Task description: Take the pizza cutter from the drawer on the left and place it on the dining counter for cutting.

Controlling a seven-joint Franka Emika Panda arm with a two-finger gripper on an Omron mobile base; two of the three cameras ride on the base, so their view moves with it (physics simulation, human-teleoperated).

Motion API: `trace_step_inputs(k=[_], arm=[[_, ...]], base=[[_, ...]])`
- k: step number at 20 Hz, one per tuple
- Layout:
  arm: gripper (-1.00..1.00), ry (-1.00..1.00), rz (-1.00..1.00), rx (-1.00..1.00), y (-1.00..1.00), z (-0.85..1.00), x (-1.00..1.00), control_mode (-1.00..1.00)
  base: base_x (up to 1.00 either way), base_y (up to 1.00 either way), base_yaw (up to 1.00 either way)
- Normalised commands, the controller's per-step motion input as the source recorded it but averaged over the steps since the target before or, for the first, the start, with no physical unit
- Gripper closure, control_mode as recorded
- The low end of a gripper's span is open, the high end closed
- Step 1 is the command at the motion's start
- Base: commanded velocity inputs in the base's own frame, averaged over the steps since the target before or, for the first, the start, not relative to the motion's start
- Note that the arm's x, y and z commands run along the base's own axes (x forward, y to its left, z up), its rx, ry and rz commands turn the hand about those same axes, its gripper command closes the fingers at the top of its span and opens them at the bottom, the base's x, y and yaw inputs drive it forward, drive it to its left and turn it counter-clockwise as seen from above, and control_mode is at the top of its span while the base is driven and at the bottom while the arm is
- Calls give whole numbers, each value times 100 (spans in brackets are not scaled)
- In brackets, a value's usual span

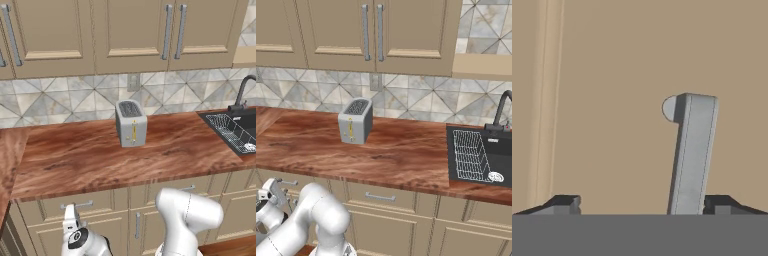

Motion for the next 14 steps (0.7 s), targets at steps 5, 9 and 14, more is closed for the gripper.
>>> trace_step_inputs(k=[5,9,14], arm=[[-100,-11,0,0,0,0,0,-100],[-100,-12,0,1,0,0,0,-100],[-100,-10,0,1,-3,0,7,-100]], base=[[0,0,0],[0,0,0],[0,0,0]])
